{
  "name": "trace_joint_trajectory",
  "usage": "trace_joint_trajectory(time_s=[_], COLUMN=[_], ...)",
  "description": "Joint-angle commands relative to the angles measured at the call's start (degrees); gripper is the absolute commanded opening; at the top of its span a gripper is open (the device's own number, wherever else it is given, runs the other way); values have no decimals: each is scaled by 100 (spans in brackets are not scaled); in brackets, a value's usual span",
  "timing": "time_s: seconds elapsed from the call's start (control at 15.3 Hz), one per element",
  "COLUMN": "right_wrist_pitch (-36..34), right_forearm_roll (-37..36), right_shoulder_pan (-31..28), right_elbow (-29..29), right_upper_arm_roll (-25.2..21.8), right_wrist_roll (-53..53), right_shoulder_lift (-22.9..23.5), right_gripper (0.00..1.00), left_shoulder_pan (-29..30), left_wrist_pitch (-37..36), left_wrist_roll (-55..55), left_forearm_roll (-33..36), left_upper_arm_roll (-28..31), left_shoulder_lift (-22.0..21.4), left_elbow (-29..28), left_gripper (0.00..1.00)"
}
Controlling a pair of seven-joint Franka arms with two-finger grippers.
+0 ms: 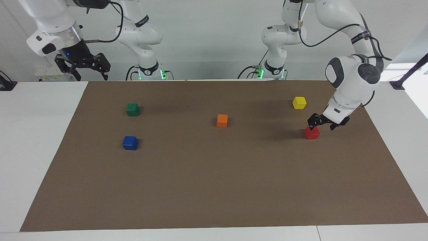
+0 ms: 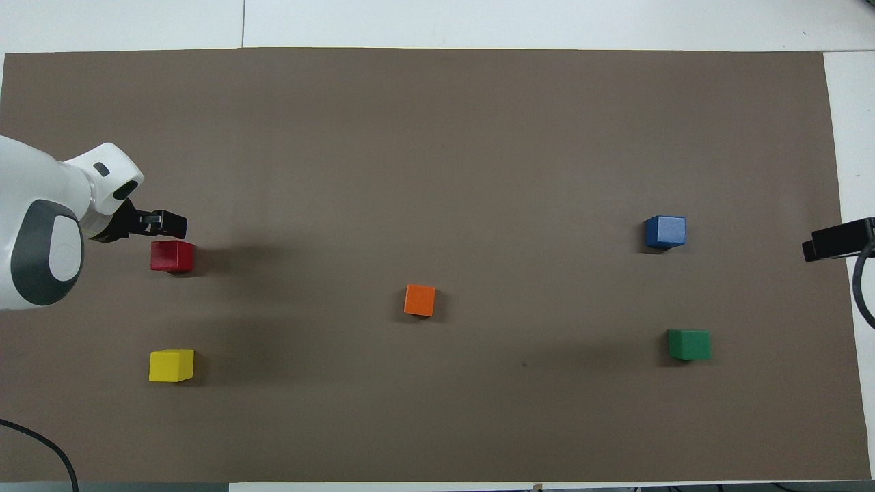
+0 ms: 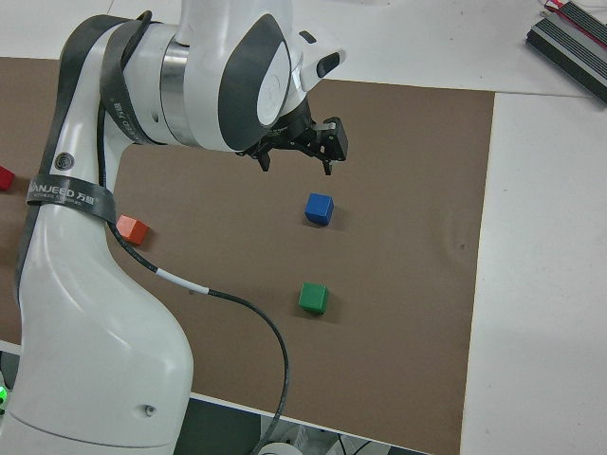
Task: Transfer red block to right arm and stack on blue block
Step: 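Lower the left gripper onto the red cube and close it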
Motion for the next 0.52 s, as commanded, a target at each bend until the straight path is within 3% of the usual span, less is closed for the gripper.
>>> trace_joint_trajectory(time_s=[0.0, 0.46], right_wrist_pitch=[30, 627], right_forearm_roll=[284, 890], right_shoulder_pan=[-108, -433], right_elbow=[-389, -1296], right_upper_arm_roll=[2, -7], right_wrist_roll=[-277, -1095], right_shoulder_lift=[-233, -357], right_gripper=[100, 100], left_shoulder_pan=[77, 164], left_wrist_pitch=[449, 1011], left_wrist_roll=[55, 20], left_forearm_roll=[94, 94], left_upper_arm_roll=[-7, 28], left_shoulder_lift=[-170, -21], left_elbow=[-520, -898], left_gripper=[100, 100])
